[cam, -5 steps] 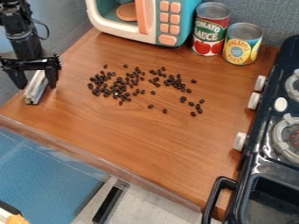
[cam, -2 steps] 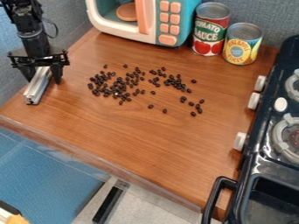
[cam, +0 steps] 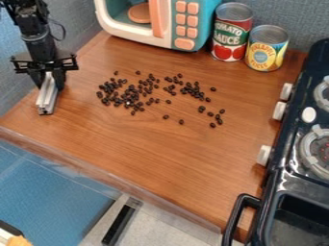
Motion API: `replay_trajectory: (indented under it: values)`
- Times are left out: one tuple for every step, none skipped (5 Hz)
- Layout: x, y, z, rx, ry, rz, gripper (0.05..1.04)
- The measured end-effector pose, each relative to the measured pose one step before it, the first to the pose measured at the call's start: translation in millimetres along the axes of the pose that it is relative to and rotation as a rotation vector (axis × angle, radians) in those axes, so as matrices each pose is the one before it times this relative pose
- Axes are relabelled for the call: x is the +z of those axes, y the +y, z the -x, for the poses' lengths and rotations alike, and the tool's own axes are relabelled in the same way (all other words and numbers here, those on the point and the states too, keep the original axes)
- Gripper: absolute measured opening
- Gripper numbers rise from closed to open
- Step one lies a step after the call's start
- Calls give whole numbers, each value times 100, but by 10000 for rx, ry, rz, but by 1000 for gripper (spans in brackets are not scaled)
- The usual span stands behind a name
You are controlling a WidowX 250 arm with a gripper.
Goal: Sweep into pile
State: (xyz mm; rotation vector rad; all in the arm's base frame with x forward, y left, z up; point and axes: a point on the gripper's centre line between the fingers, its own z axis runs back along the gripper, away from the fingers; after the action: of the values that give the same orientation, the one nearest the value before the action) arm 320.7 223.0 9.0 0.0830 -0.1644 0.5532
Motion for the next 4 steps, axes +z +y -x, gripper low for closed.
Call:
replay_trajectory:
  values:
    - [-94,-527,588,-116,26,-30,397]
    - [39,-491,206,-50,-99,-41,397]
    - [25,-844,64,-83,-36,-117,397]
    - [33,-1523,1,-181,58,-28,397]
